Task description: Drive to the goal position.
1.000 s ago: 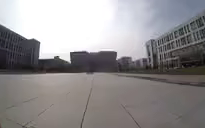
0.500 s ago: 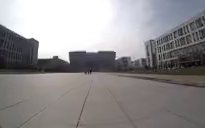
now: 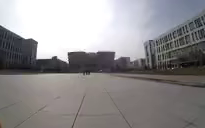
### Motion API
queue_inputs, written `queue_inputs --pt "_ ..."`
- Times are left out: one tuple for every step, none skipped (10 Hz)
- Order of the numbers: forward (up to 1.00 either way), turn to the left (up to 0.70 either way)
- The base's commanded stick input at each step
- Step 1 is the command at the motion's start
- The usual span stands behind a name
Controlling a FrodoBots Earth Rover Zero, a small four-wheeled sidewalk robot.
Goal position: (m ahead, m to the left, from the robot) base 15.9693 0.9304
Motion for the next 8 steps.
queue_inputs --pt "1.0 0.0" --pt "1.0 0.0" --pt "1.0 0.0" --pt "1.0 0.0" --pt "1.0 0.0" --pt "1.0 0.0" --pt "1.0 0.0" --pt "1.0 0.0"
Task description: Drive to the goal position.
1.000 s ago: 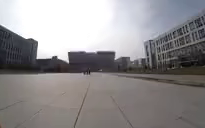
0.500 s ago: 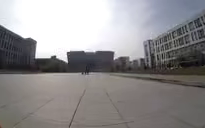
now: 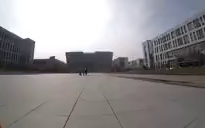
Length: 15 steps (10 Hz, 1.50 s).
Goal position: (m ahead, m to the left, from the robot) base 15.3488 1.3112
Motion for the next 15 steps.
queue_inputs --pt "1.0 0.0" --pt "1.0 0.0" --pt "1.0 0.0" --pt "1.0 0.0" --pt "1.0 0.0" --pt "1.0 0.0" --pt "1.0 0.0" --pt "1.0 0.0" --pt "1.0 0.0" --pt "1.0 0.0" --pt "1.0 0.0" --pt "1.0 0.01" --pt "1.0 0.4" --pt "1.0 0.4" --pt "1.0 0.35"
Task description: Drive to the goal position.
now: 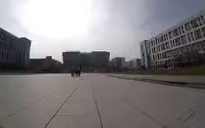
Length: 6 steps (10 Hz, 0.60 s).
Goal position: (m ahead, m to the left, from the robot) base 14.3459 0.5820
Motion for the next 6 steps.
queue_inputs --pt "1.0 0.02" --pt "1.0 0.0" --pt "1.0 0.0" --pt "1.0 0.0" --pt "1.0 0.0" --pt "1.0 0.0"
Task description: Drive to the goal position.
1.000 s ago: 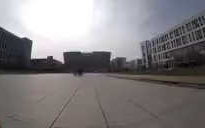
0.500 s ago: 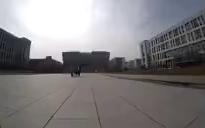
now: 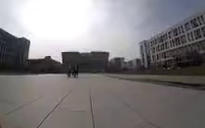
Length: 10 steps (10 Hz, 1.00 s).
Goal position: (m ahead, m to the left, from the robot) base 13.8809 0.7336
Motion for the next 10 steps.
queue_inputs --pt "1.0 0.0" --pt "1.0 0.0" --pt "1.0 0.0" --pt "1.0 0.0" --pt "1.0 0.0" --pt "1.0 0.0" --pt "1.0 0.0" --pt "1.0 0.0" --pt "1.0 0.08" --pt "1.0 0.4"
